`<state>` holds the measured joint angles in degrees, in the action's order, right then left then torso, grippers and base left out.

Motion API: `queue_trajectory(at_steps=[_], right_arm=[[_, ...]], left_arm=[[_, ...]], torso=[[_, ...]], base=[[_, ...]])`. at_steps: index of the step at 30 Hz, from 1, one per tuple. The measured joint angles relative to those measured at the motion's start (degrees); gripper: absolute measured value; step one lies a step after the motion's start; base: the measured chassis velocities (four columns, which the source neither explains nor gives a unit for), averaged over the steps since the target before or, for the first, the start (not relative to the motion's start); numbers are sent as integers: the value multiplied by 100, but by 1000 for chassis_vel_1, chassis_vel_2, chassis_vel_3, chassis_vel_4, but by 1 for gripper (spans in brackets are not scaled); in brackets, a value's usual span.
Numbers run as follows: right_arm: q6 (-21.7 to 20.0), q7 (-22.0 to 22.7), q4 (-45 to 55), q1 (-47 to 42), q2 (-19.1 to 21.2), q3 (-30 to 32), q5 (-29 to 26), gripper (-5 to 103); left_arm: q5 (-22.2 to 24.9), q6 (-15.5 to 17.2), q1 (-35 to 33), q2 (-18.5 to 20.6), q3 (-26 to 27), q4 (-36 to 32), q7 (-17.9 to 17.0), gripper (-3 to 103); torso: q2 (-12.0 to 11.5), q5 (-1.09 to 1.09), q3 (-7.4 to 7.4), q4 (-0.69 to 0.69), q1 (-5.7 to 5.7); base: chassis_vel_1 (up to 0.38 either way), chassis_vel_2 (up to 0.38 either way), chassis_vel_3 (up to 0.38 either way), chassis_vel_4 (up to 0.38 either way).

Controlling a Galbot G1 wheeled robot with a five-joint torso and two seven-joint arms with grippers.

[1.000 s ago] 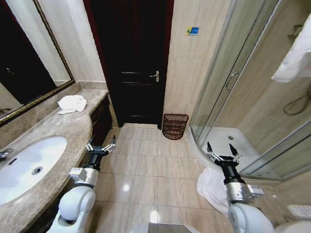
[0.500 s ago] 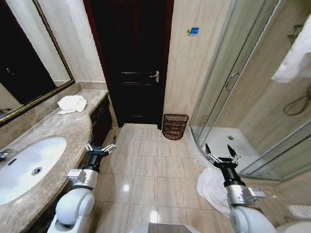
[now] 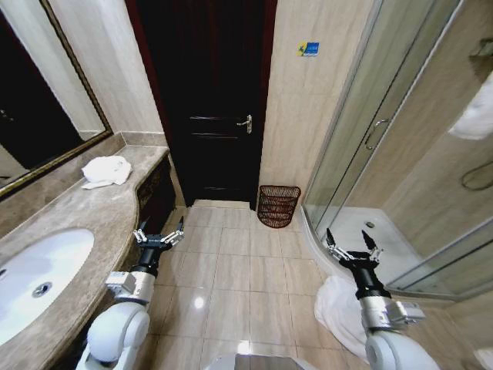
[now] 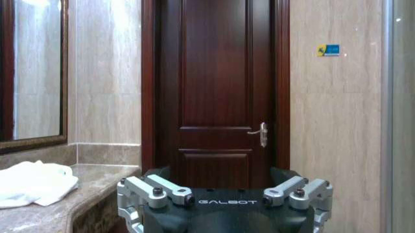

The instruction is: Discard the used towel into the hamper.

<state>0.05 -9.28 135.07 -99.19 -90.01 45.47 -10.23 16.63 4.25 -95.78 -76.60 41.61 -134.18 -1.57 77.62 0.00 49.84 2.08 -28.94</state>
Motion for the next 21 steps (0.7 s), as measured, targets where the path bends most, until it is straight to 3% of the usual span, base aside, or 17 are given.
queue_trajectory(at_steps=[21], right_arm=[[91,-3,14,-88,-48,-2,2,100]], left_arm=[[-143,-255,-117,-37,46,55,6,100]], torso=[[0,0,0,2,1]], base=[[-72,154,150,-73]])
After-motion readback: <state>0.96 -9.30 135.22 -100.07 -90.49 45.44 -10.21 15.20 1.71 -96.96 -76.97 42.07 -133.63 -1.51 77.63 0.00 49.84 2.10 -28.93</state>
